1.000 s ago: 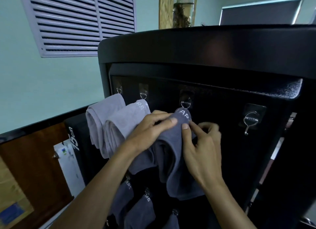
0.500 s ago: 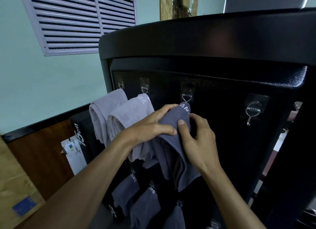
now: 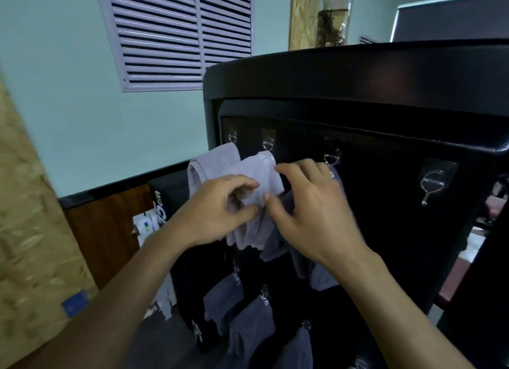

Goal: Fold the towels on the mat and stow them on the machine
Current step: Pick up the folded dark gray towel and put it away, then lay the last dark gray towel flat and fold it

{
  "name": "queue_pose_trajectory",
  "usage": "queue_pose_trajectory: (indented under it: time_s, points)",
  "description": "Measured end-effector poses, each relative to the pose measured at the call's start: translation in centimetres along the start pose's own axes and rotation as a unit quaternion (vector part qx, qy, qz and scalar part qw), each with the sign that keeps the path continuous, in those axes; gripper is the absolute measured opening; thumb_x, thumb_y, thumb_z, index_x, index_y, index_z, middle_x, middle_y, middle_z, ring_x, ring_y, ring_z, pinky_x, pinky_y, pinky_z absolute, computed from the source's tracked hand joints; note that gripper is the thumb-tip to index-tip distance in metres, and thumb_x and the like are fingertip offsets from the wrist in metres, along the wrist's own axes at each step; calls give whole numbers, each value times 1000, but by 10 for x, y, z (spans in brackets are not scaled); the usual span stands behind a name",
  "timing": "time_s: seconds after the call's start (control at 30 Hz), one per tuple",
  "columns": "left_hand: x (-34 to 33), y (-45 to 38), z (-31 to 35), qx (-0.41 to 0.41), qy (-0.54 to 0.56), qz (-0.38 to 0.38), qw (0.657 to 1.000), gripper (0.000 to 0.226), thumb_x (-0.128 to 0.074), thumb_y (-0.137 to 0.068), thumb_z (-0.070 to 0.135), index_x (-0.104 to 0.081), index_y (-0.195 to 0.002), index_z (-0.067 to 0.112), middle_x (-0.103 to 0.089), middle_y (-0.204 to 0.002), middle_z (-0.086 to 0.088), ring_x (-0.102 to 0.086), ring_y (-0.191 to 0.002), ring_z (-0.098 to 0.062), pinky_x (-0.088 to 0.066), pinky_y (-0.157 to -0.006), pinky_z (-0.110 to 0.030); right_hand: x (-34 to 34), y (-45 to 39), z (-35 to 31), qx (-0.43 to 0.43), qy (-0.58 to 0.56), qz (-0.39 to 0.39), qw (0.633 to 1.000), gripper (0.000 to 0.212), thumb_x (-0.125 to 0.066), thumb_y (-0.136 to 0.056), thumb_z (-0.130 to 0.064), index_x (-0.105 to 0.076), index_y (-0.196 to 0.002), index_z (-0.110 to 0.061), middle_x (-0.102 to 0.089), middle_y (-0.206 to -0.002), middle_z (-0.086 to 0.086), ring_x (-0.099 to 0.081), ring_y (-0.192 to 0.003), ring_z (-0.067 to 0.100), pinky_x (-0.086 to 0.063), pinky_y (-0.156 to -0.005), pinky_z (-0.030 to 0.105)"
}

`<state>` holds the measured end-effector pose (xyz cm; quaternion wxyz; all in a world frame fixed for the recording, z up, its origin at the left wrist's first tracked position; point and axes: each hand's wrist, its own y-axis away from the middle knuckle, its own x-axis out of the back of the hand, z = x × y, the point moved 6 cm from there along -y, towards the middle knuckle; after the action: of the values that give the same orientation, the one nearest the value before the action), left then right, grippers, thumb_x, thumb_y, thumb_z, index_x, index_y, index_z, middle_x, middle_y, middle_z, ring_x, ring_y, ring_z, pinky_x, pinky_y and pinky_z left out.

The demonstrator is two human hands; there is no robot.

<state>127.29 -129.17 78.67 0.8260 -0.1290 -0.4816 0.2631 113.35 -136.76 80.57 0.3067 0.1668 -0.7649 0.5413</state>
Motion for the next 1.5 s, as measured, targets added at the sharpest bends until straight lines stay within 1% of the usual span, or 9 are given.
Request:
queue_pose_trajectory:
  time_s: [0.2,0.4,0.5,0.6,0.73,0.8,0.9,1.07,1.5]
  points:
    - [52,98,-38,86,-161,33,983,45,-59,-85,49,-62,-122,24,-65,-113,11,-58,-101,1,-48,-85,-22,-41,-4,-77,126,-6,-65,990,43,-53,-85,-41,-60,-118,-13,-60,-111,8,-53,-102,29,-45,-81,42]
    - [52,201,-44,259,-248,42,932,65,-38,-77,63,-56,-128,26,-65,-116,2,-61,-105,-16,-51,-83,-38,-86,30,-134,255,-98,-135,952,46,-52,-88,-40,-58,-123,-12,-58,-111,9,-52,-104,31,-49,-82,44]
    - [31,249,-29,341,-273,58,898,58,-43,-78,60,-56,-125,28,-65,-112,2,-62,-102,-19,-51,-80,-38,-105,60,-142,316,-124,-171,925,44,-53,-89,-39,-58,-122,-11,-58,-111,10,-52,-105,32,-47,-80,44]
    - [0,290,-2,420,-301,75,853,52,-47,-77,54,-57,-122,30,-65,-111,4,-63,-102,-19,-51,-81,-38,-112,96,-142,376,-160,-193,892,41,-55,-90,-37,-59,-119,-9,-58,-107,10,-53,-101,32,-46,-76,41]
    - [-60,339,47,517,-316,83,791,56,-43,-76,59,-55,-123,31,-65,-112,0,-63,-103,-25,-51,-83,-39,-112,155,-132,439,-208,-276,829,43,-52,-94,-42,-54,-126,-13,-56,-117,8,-49,-108,29,-43,-82,42]
    - [-94,359,74,556,-299,76,771,59,-40,-78,61,-53,-127,31,-64,-118,2,-62,-107,-23,-51,-86,-39,-105,186,-125,454,-230,-327,796,46,-51,-94,-45,-51,-130,-16,-54,-122,6,-47,-113,27,-41,-87,41]
    - [-145,385,120,606,-276,84,742,50,-52,-87,53,-50,-132,32,-61,-121,7,-60,-111,-18,-50,-88,-37,-88,236,-117,479,-252,-387,746,50,-51,-94,-46,-49,-134,-17,-53,-127,6,-45,-120,26,-40,-92,41]
    - [-221,423,202,670,-258,121,686,45,-55,-89,49,-53,-129,30,-62,-117,8,-61,-106,-17,-52,-84,-37,-51,326,-93,526,-256,-447,677,51,-51,-95,-46,-45,-137,-19,-52,-131,3,-45,-123,24,-40,-93,38]
    - [-416,479,405,766,-210,166,584,41,-53,-90,47,-55,-127,29,-64,-115,7,-63,-104,-18,-53,-80,-36,82,528,25,586,-239,-489,600,46,-55,-92,-44,-50,-128,-17,-56,-126,6,-48,-119,28,-41,-96,43]
